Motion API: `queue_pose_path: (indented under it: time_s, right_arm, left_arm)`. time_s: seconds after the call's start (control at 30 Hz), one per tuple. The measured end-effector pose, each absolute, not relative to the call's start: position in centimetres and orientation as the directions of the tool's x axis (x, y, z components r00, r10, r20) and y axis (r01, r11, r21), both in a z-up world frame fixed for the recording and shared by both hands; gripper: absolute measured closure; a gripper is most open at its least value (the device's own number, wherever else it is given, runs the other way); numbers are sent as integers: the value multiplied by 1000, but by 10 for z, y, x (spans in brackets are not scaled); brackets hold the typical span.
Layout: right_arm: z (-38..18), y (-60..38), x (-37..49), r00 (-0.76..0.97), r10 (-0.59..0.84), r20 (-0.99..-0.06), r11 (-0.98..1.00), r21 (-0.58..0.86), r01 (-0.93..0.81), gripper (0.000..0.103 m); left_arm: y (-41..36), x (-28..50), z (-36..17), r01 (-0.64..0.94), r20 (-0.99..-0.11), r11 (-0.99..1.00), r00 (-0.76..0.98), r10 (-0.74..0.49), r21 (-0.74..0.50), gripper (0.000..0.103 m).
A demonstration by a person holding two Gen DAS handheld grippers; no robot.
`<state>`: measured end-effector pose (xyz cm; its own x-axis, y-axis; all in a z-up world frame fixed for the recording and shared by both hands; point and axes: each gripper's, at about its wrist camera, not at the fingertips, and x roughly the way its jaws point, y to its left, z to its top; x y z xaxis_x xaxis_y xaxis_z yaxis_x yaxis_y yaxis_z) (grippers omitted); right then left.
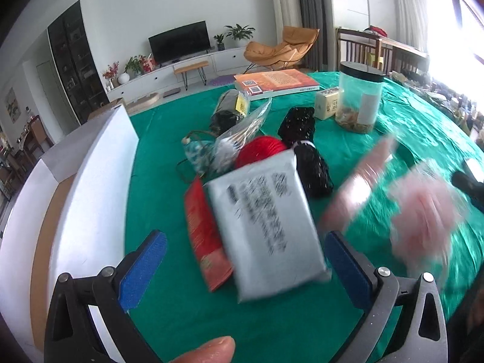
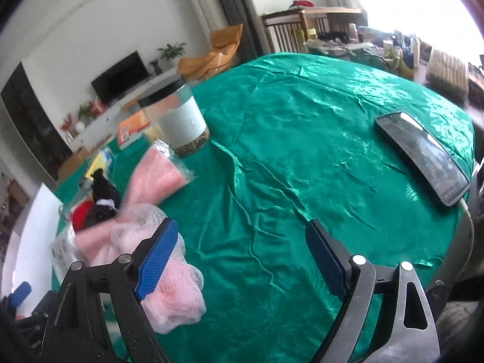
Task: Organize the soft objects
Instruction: 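Grasp the pink bath puff with the right tool while the left grasps the wipes packet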
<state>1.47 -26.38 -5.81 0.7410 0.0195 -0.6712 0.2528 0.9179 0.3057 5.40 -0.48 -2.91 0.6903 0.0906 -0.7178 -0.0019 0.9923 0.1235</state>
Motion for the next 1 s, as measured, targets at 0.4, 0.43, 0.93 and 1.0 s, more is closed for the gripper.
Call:
queue_pose_path:
  time_s: [0.4,0.43,0.93,1.0]
  right_arm:
    - [-46,-228,34,694,223,-685,946,325,16,15]
    - [-45,-220,34,674,263,-690,945,326,-35,15]
    - [-25,-210,28,629,232,-742,969,229,-87,79]
    - [-31,-215,32,603,179,-778,981,187,-50,79]
  left_arm:
    - [-4,106,-79,-17,-805,980,568,172,198,0]
    - [-5,107,-81,-12,-809,978,559,179,208,0]
    - [58,65,-18,83,-765,986,622,-167,-147,33]
    - [71,53,-4,82,-750,974,625,-217,-214,33]
